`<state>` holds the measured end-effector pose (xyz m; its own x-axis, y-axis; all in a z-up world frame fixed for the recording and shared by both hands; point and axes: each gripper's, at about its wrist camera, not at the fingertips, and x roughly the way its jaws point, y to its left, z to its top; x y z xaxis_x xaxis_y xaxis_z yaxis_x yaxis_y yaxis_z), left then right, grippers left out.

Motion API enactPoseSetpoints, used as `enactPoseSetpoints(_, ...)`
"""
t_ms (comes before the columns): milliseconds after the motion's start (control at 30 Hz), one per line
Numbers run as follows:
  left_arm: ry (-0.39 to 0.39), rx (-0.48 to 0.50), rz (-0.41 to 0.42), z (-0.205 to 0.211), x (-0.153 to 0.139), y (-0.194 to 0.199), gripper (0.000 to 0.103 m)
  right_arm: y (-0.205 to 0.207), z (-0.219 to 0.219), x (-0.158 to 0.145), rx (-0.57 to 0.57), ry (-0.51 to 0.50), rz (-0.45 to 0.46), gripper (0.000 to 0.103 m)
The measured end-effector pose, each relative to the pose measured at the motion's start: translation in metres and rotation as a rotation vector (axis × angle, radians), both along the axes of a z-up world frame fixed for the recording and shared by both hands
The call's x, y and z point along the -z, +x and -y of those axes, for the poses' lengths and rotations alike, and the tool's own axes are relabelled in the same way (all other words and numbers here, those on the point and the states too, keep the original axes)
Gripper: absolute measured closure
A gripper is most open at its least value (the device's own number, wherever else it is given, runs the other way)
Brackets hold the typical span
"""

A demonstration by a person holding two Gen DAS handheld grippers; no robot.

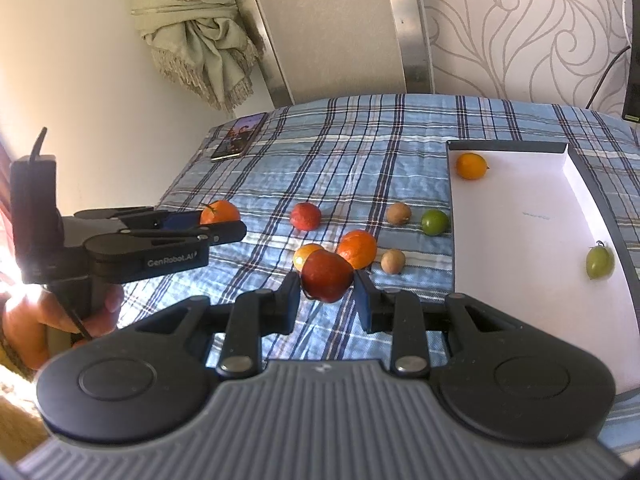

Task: Organize fruits
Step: 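Lift the large orange with the left gripper while the right gripper carries the tomato toward the box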

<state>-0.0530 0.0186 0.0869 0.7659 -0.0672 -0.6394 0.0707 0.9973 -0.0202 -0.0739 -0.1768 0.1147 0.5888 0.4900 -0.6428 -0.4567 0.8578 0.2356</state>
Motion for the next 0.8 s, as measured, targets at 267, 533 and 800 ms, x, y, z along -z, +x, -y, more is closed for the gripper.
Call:
enactPoseSetpoints(267, 0.010, 0.005, -0.004, 0.008, -0.002, 0.000, 0.059, -0.001, 0.009, 0.001, 0.007, 0.024, 0.000, 0.071)
enactPoseSetpoints(533, 0.013, 0.021, 0.006, 0.017, -0.003, 0.001, 0.059, -0.003, 0.016, -0.001, 0.024, 0.025, 0.018, 0.071)
enactPoseSetpoints(800, 0.018, 0.055, 0.027, 0.031, -0.007, 0.004, 0.059, -0.005, 0.025, -0.002, 0.054, 0.014, 0.029, 0.071)
